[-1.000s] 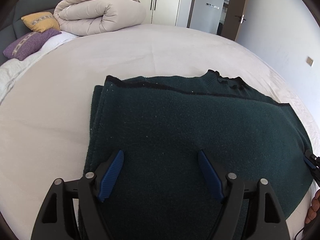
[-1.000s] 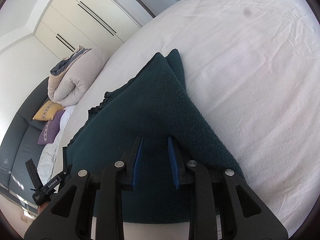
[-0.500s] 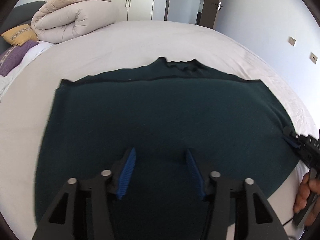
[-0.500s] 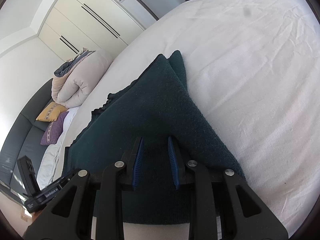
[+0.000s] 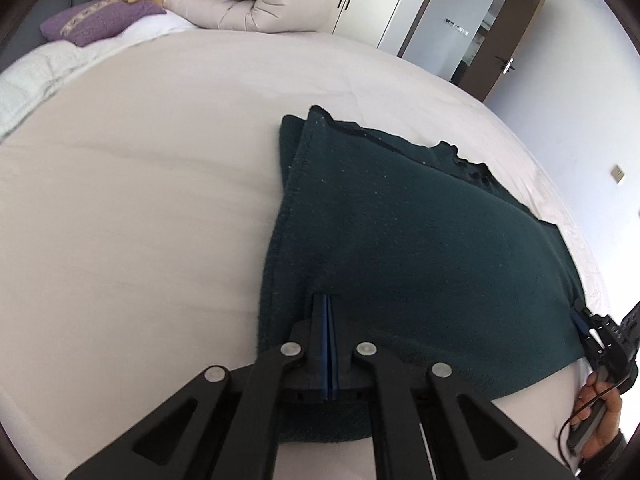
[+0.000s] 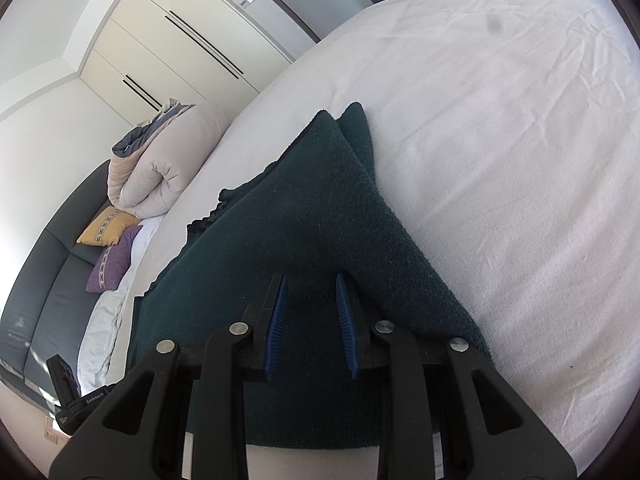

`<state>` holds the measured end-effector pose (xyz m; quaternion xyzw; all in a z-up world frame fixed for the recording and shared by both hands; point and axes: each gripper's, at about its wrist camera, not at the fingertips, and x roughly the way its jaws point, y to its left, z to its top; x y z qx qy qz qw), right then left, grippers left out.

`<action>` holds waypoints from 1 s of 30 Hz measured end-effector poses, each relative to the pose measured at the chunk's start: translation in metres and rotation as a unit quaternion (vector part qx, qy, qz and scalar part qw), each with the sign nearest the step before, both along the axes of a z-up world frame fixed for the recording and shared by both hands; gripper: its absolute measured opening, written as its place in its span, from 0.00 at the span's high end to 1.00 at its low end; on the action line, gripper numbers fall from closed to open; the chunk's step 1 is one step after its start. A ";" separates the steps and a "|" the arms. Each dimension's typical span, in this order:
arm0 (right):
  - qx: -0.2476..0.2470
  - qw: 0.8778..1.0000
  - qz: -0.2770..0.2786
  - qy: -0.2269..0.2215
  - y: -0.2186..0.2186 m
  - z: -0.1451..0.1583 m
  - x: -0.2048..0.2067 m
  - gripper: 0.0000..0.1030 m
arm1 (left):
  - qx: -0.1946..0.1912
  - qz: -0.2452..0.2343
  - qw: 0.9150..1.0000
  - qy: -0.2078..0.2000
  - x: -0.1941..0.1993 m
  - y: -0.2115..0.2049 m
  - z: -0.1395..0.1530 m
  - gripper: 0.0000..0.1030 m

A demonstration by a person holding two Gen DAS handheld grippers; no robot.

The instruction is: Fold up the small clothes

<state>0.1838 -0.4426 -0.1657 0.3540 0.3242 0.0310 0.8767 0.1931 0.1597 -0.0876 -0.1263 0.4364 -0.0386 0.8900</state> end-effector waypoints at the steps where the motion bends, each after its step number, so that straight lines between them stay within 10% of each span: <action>1: 0.000 1.000 0.000 0.000 0.000 0.000 0.000 0.78 | 0.009 -0.001 1.000 -0.001 -0.002 -0.004 0.003 0.95; 3: 0.000 1.000 0.000 0.000 0.000 0.000 0.000 0.78 | 0.025 -0.010 1.000 -0.010 -0.006 -0.013 0.012 0.85; 5: -0.001 1.000 0.000 -0.001 0.000 0.000 0.000 0.78 | 0.047 -0.018 0.998 -0.025 -0.006 -0.026 0.021 0.47; 8: 0.002 1.000 -0.001 -0.003 0.000 0.001 -0.001 0.78 | 0.048 -0.033 0.996 -0.067 -0.002 -0.048 0.041 0.28; 17: -0.008 1.000 0.014 0.006 0.005 0.012 0.003 0.73 | 0.087 -0.074 0.991 -0.064 0.063 -0.110 0.036 0.25; 21: -0.011 0.999 0.031 -0.006 0.018 0.041 0.006 0.40 | 0.119 -0.048 0.991 -0.033 0.083 -0.098 0.015 0.25; 25: -0.015 0.996 0.070 -0.051 0.046 0.080 0.028 0.30 | 0.046 -0.042 0.998 -0.029 0.090 -0.074 -0.008 0.15; 30: -0.018 0.990 0.135 -0.021 0.088 0.084 0.083 0.29 | 0.073 -0.044 0.996 -0.031 0.090 -0.084 -0.008 0.12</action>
